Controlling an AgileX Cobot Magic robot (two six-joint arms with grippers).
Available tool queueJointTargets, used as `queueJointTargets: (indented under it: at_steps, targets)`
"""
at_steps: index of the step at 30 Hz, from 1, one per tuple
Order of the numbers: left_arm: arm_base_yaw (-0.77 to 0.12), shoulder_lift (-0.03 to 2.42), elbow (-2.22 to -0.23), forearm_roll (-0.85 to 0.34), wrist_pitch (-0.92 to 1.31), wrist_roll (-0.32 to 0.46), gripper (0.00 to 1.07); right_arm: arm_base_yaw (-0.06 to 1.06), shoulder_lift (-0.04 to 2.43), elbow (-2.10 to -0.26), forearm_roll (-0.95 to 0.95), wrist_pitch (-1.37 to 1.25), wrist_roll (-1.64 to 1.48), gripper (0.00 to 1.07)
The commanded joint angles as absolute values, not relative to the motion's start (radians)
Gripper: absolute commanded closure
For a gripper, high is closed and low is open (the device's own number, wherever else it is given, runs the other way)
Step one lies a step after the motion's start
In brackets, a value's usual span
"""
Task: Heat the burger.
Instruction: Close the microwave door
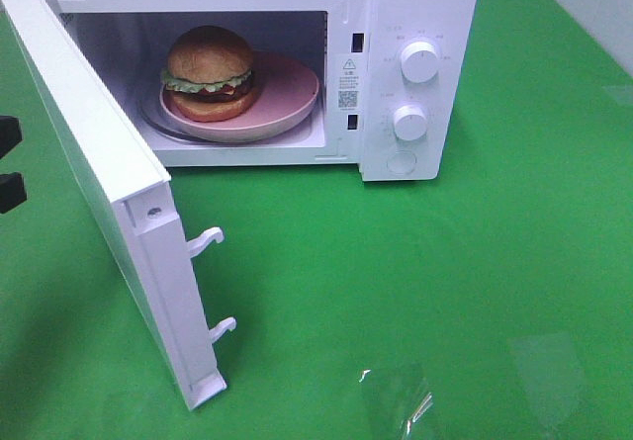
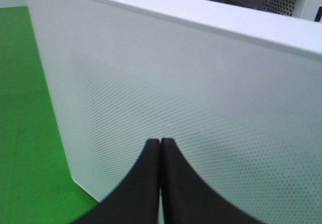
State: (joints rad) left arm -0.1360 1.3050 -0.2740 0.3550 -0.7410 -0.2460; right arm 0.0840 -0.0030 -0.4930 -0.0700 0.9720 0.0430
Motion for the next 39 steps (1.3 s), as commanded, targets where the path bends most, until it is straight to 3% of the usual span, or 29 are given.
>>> queueJointTargets:
  at_steps: [1, 10, 14, 16, 22, 27, 31, 39]
  targets:
    - [-0.173, 1.336, -0.304, 0.343, -0.753, -0.247, 1.07, 0.080, -0.032, -0.491, -0.066, 0.962, 0.041, 0.32]
    - [-0.279, 1.449, -0.389, 0.267, -0.751, -0.238, 1.07, 0.080, -0.032, -0.491, -0.066, 0.962, 0.041, 0.32]
    - [-0.327, 1.487, -0.428, 0.217, -0.745, -0.200, 1.07, 0.080, -0.032, -0.491, -0.066, 0.962, 0.041, 0.32]
    - [-0.384, 1.535, -0.484, 0.102, -0.731, -0.146, 1.07, 0.080, -0.032, -0.491, -0.066, 0.962, 0.041, 0.32]
    - [-0.469, 1.608, -0.589, 0.000, -0.684, -0.074, 1.07, 0.080, -0.032, -0.491, -0.066, 0.962, 0.041, 0.32]
    - [-0.505, 1.649, -0.643, -0.093, -0.657, -0.057, 1.07, 0.080, -0.032, -0.491, -0.066, 0.962, 0.041, 0.32]
    - [-0.571, 1.722, -0.745, -0.244, -0.643, 0.067, 1.07, 0.080, -0.032, -0.491, -0.066, 0.962, 0.041, 0.32]
    - [-0.639, 1.808, -0.891, -0.418, -0.589, 0.173, 1.07, 0.080, -0.032, -0.491, -0.066, 0.962, 0.041, 0.32]
